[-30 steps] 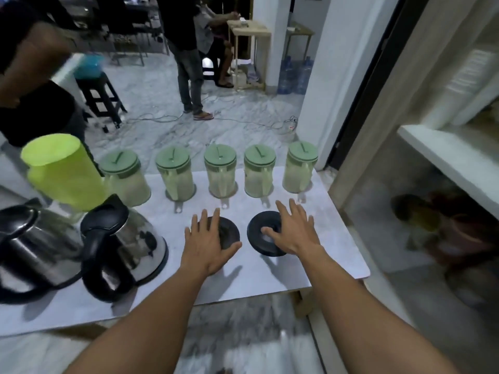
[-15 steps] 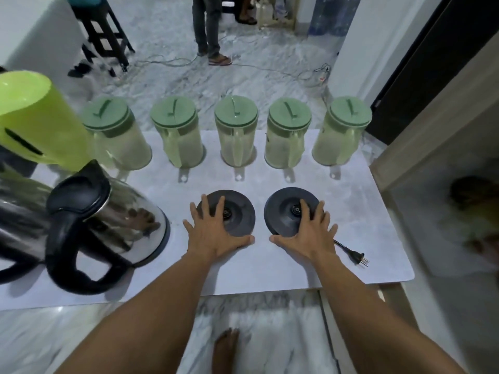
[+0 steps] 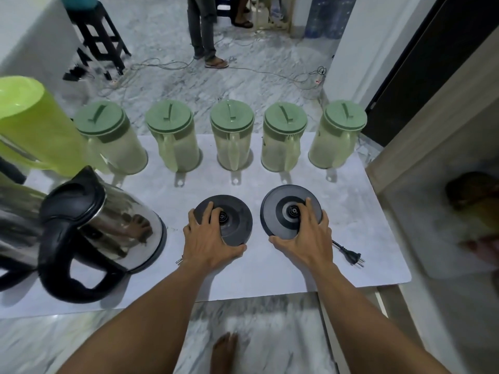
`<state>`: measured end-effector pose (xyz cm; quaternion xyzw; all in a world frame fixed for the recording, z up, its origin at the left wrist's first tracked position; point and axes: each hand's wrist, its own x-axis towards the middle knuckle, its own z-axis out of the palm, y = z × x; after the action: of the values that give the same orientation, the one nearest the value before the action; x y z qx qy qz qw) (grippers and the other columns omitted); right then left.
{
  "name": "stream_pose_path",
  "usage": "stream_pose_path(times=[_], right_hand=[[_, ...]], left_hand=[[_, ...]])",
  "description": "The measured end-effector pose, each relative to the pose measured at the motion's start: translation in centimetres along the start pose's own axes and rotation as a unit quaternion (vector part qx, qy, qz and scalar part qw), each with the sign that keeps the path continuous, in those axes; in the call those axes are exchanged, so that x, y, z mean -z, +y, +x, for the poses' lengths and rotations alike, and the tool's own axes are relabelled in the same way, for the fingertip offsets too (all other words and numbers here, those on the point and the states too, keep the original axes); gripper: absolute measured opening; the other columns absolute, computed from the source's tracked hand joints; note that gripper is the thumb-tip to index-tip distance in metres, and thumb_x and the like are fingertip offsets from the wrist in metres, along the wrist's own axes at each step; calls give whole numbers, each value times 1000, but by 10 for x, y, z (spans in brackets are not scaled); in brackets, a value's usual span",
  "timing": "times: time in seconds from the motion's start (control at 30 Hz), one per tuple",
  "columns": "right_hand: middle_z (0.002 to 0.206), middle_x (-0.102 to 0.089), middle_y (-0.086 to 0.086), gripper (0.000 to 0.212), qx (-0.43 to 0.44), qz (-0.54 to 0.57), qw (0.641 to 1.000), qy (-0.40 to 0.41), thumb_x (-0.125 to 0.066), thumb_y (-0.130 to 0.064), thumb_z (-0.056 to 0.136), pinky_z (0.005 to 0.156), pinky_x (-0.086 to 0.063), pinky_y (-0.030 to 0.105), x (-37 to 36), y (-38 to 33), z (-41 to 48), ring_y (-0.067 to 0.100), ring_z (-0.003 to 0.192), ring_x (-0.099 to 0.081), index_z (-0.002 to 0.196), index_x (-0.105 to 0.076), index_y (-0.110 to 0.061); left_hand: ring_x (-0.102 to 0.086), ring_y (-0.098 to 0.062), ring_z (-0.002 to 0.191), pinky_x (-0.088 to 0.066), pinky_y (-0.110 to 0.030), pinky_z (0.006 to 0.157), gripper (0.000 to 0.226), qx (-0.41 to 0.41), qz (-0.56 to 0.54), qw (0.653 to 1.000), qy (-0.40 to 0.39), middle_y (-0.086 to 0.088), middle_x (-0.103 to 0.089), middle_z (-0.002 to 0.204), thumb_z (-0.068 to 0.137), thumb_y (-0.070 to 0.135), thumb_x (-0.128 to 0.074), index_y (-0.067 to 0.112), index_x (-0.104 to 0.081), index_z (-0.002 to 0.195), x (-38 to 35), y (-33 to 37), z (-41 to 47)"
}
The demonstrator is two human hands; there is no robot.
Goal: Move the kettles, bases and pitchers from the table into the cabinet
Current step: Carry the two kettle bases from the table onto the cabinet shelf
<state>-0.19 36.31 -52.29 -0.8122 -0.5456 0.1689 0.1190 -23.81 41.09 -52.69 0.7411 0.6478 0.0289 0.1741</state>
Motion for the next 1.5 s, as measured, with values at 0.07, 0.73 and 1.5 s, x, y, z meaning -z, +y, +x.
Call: stream_pose_path(times=[0.07, 0.73, 1.5], right_hand=[[167, -10, -8, 109, -7, 15, 1000, -1, -74, -70, 59, 109, -36, 54, 4, -2, 0, 37, 147, -14, 149, -28, -28], [168, -8, -5, 113, -36, -8, 999, 2, -75, -75, 62, 107, -39, 57, 114, 8, -80, 44, 147, -15, 151, -22, -28], [142, -48, -7, 93, -232, -35, 946, 222, -77, -74, 58, 94, -47, 50, 312, -73, -370, 38, 127, -44, 128, -38, -28]], left_hand=[[-13, -38, 142, -35, -51, 104, 108, -4, 0, 1000, 6, 4, -19, 161, 50, 79, -61, 29, -29, 140, 3, 1, -3], [-22, -41, 138, -37, -52, 100, 121, -95, -4, 994, 44, 1, -22, 160, 51, 91, -55, 23, -23, 146, 83, 32, -60], [-45, -37, 120, -48, -49, 88, 110, -430, -53, 897, 82, 0, -55, 129, 43, 93, -59, 24, -39, 127, 272, 115, -171]])
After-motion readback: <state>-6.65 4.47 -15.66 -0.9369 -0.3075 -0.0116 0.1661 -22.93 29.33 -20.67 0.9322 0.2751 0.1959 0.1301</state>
